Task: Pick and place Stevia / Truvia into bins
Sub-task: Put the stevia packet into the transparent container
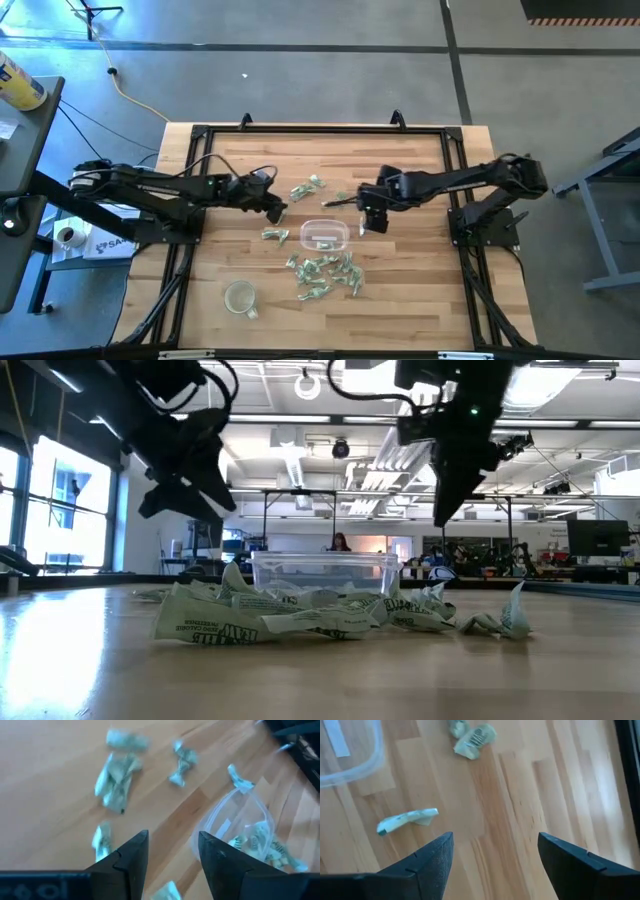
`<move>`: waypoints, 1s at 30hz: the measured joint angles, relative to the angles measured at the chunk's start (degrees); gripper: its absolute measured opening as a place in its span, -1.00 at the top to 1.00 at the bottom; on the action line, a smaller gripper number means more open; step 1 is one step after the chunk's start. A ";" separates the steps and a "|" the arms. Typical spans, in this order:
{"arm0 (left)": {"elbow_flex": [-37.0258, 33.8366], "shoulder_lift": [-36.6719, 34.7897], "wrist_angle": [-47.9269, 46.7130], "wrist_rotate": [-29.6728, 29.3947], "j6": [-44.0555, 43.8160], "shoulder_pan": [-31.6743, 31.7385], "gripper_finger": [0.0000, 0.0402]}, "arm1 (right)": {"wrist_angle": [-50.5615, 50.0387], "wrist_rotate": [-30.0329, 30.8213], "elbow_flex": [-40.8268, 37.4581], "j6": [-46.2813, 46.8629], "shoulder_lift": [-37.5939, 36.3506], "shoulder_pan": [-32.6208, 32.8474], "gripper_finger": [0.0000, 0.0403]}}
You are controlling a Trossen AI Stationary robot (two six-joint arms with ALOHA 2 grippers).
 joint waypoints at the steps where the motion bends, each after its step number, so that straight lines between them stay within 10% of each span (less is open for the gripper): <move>1: 0.85 1.11 -2.21 1.16 -1.54 0.79 -0.02 | 0.80 0.50 -1.60 0.83 -1.11 0.15 -0.39; 17: 16.00 23.56 -19.76 0.95 0.35 3.24 -0.26 | 5.12 2.61 -10.22 3.21 -8.59 0.17 -0.39; 30: 16.03 28.29 -20.41 4.18 1.39 8.52 0.33 | 6.58 2.53 -10.22 5.98 -8.57 0.34 -0.39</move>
